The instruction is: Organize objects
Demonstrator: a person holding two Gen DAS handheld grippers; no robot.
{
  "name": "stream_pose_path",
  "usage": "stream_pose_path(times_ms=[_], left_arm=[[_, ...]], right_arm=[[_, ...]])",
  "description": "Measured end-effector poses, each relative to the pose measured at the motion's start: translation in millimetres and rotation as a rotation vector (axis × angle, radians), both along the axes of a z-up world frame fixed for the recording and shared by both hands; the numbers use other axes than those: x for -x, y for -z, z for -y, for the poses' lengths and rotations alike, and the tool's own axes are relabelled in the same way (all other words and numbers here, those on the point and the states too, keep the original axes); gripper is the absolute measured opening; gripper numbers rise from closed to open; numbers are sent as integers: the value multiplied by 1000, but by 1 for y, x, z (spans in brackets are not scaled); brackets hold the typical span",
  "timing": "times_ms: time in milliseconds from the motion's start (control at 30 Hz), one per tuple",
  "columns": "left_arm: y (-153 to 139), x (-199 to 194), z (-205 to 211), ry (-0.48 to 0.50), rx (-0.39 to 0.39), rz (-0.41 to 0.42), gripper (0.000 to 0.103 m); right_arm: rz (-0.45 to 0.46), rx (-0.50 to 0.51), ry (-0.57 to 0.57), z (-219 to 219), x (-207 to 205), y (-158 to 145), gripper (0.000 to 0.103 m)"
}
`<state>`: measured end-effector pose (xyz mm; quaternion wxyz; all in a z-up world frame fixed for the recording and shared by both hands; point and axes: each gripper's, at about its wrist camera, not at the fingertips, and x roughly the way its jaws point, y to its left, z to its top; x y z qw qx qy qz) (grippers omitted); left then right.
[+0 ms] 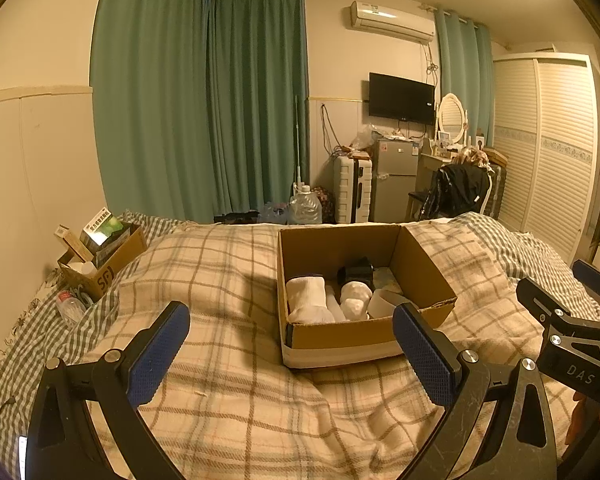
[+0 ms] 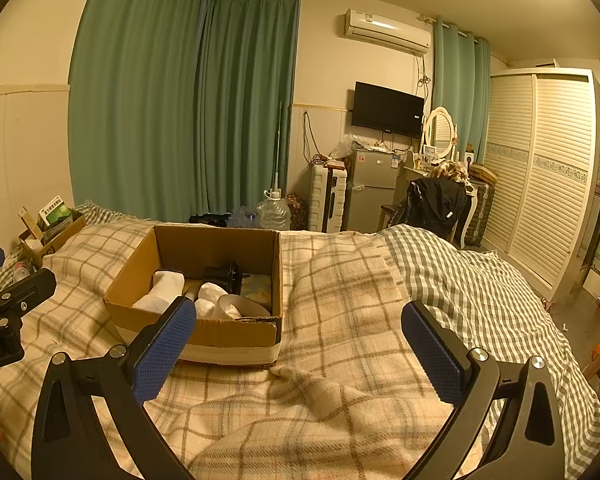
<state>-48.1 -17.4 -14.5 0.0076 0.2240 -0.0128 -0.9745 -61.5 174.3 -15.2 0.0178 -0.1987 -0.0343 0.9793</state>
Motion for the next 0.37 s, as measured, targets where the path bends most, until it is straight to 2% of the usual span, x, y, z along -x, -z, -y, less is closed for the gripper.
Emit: stream_pose_path(times_ms=[367], left_arm=[[2,1,0,19,-10,-1,103]], right_arm=[[3,1,-1,-1,0,1,103]])
